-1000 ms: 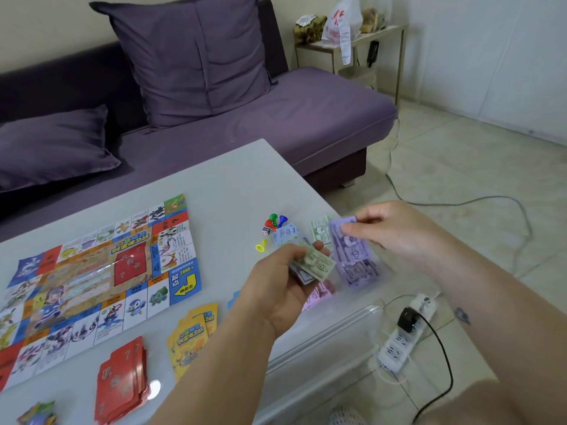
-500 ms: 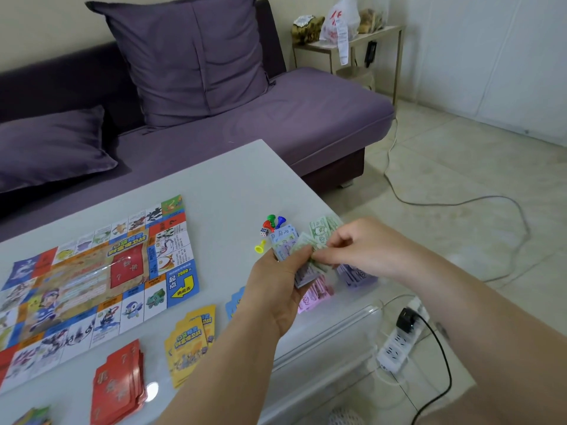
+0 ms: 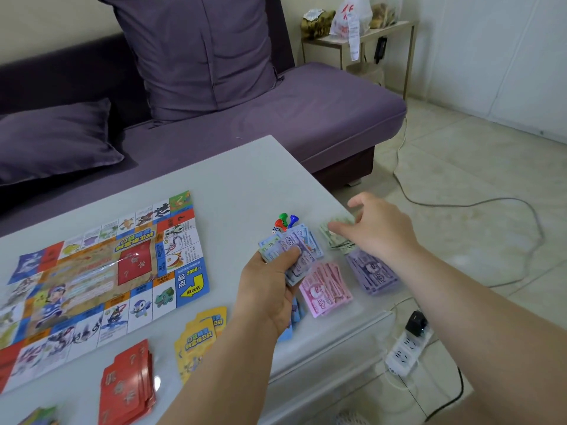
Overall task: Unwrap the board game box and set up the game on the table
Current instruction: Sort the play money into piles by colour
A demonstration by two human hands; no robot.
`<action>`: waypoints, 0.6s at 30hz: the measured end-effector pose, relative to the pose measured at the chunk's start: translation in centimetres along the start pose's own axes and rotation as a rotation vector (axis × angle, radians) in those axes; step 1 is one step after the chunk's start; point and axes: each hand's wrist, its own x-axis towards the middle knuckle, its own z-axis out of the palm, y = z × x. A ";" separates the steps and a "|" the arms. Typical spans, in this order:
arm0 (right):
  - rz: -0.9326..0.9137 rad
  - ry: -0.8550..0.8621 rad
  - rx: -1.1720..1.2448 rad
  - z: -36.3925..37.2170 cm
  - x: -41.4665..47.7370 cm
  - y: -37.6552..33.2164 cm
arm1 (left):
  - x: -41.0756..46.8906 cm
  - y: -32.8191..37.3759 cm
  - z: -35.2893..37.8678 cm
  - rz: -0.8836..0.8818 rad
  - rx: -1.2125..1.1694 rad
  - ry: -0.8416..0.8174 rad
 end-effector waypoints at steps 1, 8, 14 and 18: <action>0.003 0.025 -0.068 -0.1 0.0 0.0 | 0.0 0.2 -0.1 0.000 0.002 0.002; -0.068 -0.333 0.319 -2.7 -3.1 -2.2 | -0.7 -0.2 0.2 -0.022 0.055 -0.076; -0.138 -0.279 0.338 -3.8 -3.6 -0.7 | -2.1 -0.7 1.2 -0.210 -0.137 -0.185; -0.054 -0.219 0.319 -5.0 -3.3 1.3 | -2.0 -0.8 0.6 -0.182 -0.095 -0.218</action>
